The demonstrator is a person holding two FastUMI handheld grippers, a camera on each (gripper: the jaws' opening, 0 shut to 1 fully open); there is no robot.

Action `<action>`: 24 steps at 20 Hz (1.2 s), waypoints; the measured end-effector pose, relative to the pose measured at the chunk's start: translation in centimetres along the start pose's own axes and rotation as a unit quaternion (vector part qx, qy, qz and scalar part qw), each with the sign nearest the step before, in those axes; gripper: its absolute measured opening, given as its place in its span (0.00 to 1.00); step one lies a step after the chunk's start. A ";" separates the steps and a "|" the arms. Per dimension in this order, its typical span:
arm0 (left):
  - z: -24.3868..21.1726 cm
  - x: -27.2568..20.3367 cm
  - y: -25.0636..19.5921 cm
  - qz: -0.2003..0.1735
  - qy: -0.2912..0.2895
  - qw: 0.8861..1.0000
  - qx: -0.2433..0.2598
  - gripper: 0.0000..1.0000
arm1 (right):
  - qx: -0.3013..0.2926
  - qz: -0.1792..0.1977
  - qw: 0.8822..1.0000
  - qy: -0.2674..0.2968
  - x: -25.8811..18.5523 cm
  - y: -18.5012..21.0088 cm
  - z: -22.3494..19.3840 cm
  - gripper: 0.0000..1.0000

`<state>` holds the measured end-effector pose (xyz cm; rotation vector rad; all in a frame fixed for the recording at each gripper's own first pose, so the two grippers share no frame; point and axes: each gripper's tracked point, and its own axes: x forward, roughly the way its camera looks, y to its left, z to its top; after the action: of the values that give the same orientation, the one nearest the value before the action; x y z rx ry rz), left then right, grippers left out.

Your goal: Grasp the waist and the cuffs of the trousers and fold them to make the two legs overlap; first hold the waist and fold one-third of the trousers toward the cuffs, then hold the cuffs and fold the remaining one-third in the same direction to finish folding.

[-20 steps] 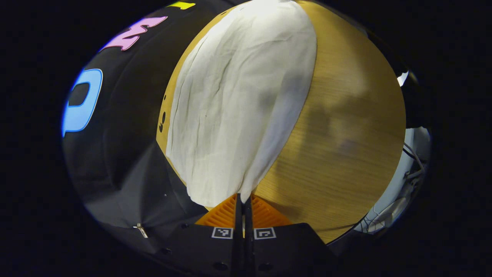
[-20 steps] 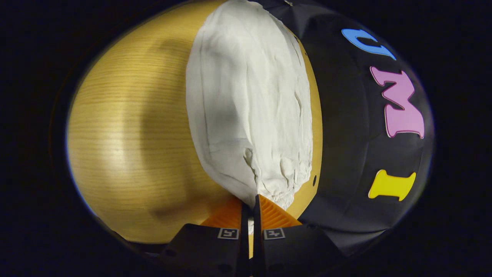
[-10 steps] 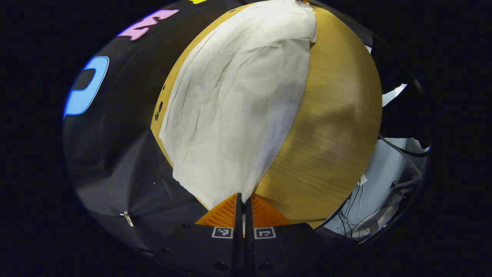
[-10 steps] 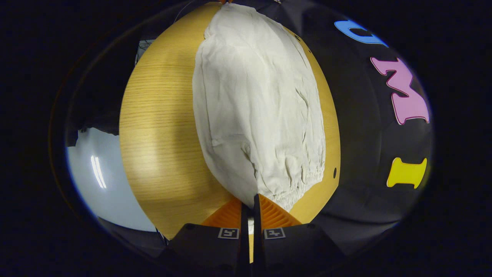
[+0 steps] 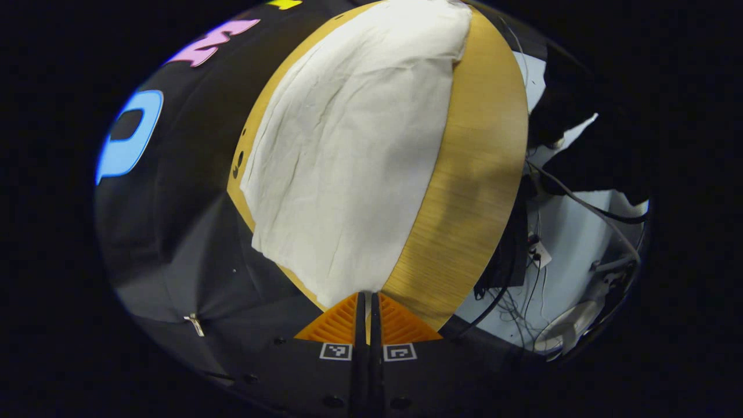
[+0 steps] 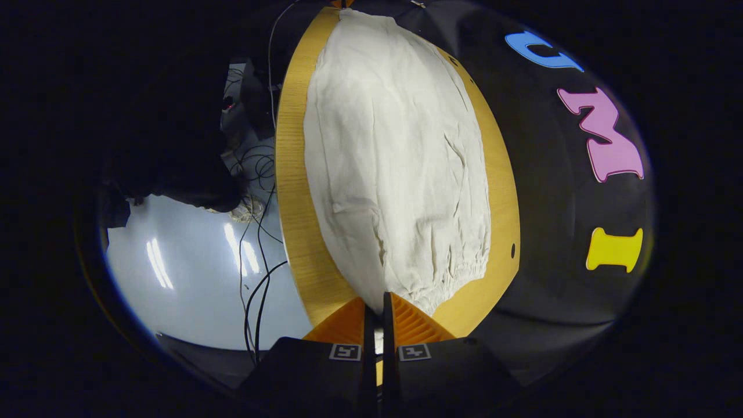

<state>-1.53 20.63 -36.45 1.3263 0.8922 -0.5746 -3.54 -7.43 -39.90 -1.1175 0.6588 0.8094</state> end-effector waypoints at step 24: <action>5.2 2.6 14.0 0.170 -0.045 0.981 -0.086 0.05 | 0.122 -0.141 0.982 0.002 -1.0 -8.5 0.8 0.08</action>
<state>12.27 18.44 -30.55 1.2487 0.6077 -0.2820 2.99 -8.78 -34.48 -0.9608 0.5704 0.4698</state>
